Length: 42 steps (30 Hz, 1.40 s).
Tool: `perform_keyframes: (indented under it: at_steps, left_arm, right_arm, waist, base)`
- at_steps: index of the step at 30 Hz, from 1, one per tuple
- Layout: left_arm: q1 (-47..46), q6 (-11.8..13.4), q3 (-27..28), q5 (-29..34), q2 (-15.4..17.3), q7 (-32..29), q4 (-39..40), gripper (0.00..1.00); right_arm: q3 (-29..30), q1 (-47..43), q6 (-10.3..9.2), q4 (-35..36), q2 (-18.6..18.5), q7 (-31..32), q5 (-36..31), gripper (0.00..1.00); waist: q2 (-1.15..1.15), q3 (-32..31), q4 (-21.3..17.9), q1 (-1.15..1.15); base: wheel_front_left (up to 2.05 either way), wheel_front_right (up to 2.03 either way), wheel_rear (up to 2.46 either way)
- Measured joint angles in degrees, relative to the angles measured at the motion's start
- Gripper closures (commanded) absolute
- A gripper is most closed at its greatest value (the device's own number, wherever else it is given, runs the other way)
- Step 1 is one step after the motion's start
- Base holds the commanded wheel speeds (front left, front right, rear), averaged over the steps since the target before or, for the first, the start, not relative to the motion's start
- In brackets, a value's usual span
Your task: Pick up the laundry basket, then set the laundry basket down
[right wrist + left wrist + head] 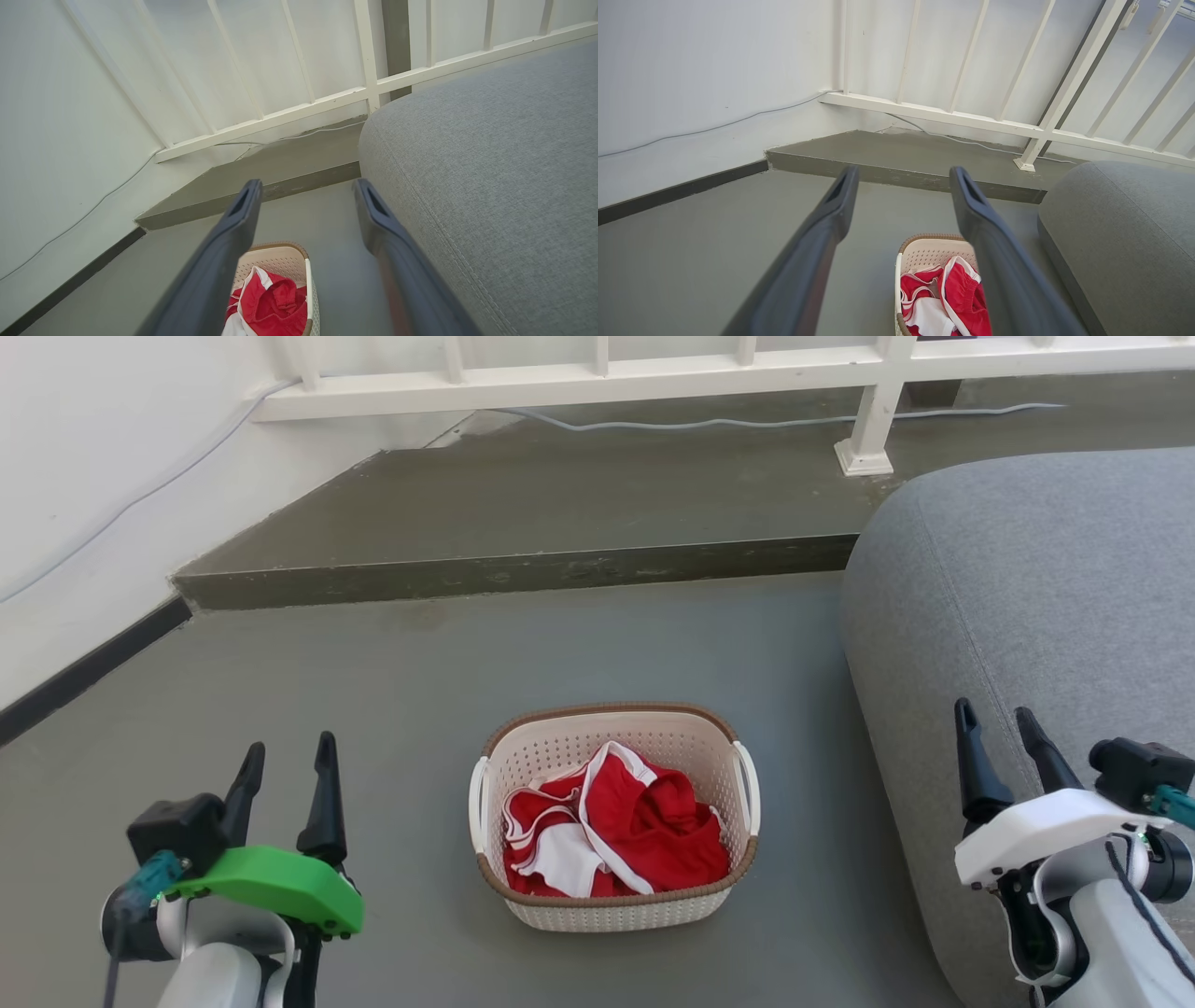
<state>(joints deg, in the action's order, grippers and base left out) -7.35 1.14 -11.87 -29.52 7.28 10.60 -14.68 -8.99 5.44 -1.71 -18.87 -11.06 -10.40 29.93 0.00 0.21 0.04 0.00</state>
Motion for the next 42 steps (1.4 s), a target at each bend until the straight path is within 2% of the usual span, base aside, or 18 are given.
perform_keyframes:
  at_steps: [8,18,42]
  left_arm:
    - [-0.44,0.68,-1.59,6.21,0.26,1.64,-0.79,0.00]
    - [-0.91,0.99,-3.13,13.30,0.45,3.69,-1.86,0.00]
    - [-1.38,0.82,-1.55,12.62,-0.86,3.82,-3.88,0.00]
  right_arm:
    - [-1.36,0.02,-0.86,-1.02,-0.18,-1.76,-5.89,0.00]
    - [-2.88,0.02,-1.00,-2.37,-0.31,-3.76,-12.81,0.00]
    - [-2.12,0.54,-0.57,-3.66,-0.09,-3.78,-13.37,0.00]
  waist:
    - [0.00,0.12,-0.08,0.00]
    - [0.00,0.27,-0.14,0.00]
    - [0.00,1.76,-0.13,0.00]
  base:
    - [0.00,0.00,0.00]
    - [0.00,0.00,0.00]
    - [0.00,0.00,0.00]
